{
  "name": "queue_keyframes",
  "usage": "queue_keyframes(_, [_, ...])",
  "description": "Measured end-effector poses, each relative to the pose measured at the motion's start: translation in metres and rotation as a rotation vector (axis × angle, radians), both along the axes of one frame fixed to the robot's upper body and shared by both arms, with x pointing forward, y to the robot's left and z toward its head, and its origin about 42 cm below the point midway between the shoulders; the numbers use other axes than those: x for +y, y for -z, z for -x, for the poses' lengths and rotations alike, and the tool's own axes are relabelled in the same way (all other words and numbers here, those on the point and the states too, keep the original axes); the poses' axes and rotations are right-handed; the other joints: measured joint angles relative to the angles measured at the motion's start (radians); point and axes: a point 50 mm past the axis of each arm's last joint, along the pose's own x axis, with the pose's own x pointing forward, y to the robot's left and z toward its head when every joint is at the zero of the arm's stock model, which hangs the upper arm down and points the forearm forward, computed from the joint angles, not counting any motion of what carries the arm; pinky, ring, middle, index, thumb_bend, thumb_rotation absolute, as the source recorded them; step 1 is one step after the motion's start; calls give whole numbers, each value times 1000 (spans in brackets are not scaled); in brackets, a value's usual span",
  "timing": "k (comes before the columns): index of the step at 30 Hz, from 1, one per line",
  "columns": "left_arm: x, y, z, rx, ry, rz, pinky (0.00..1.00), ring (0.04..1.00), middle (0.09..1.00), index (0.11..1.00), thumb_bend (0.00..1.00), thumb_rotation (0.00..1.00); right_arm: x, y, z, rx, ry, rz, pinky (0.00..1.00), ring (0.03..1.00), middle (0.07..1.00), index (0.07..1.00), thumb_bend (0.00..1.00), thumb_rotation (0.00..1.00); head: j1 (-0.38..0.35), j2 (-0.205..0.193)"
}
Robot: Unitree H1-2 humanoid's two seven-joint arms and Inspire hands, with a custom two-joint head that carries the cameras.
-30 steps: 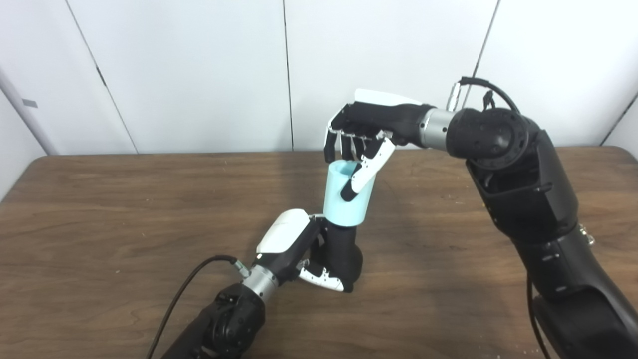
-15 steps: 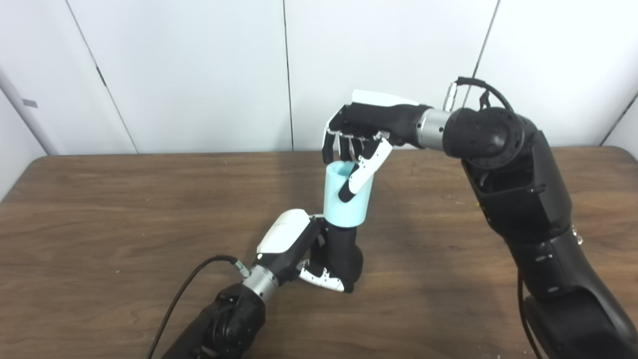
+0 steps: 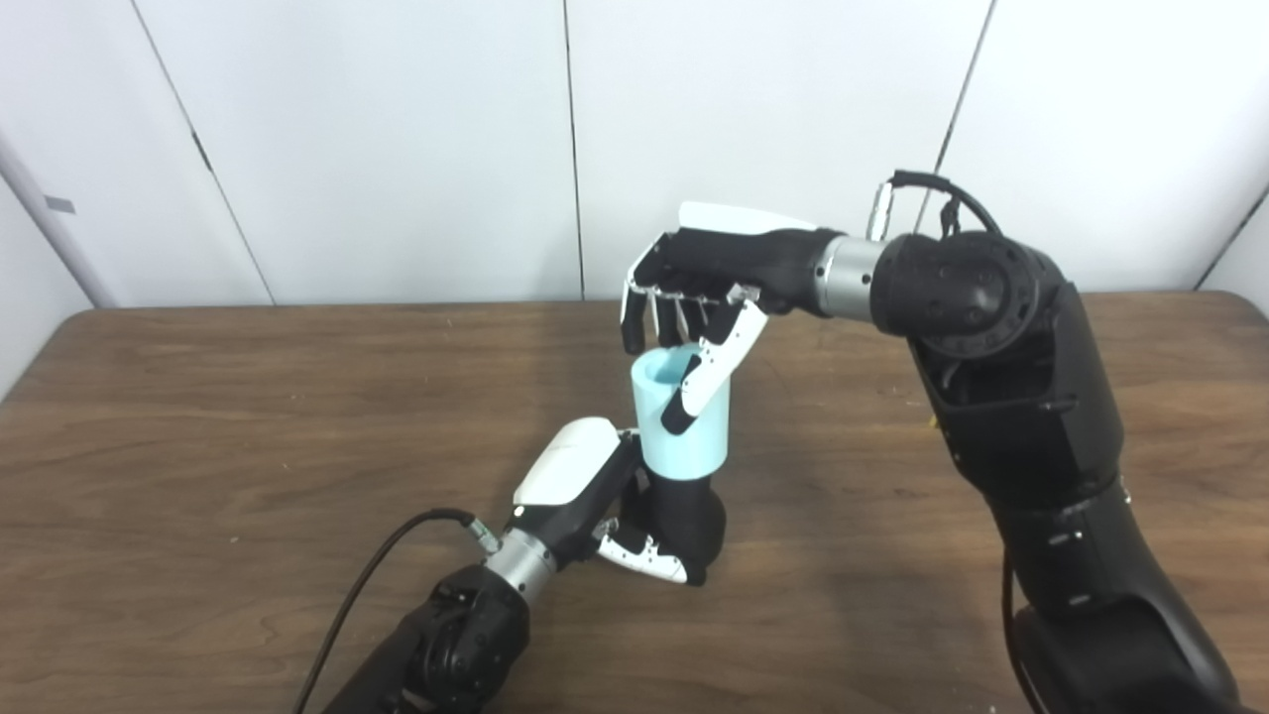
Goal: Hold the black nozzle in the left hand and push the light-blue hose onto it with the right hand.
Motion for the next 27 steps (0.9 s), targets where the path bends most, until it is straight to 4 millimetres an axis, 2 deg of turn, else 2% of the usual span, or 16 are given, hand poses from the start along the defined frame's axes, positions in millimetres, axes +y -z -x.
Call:
queue_keyframes(11, [-2,0,1,4,10,-2,449,433,455,485,520,85,-1,1,24,-81,-57,46,173,245,336,483,519,127,-2,-2])
queue_keyframes(19, [-2,0,1,5,12,-3,449,433,456,485,520,85,-1,1,29,-173,-78,87,133,217,309,482,519,124,0,2])
queue_keyframes(27, [-3,0,1,5,14,-3,443,432,455,485,520,85,-6,6,39,-241,-67,61,150,234,318,483,519,124,-2,2])
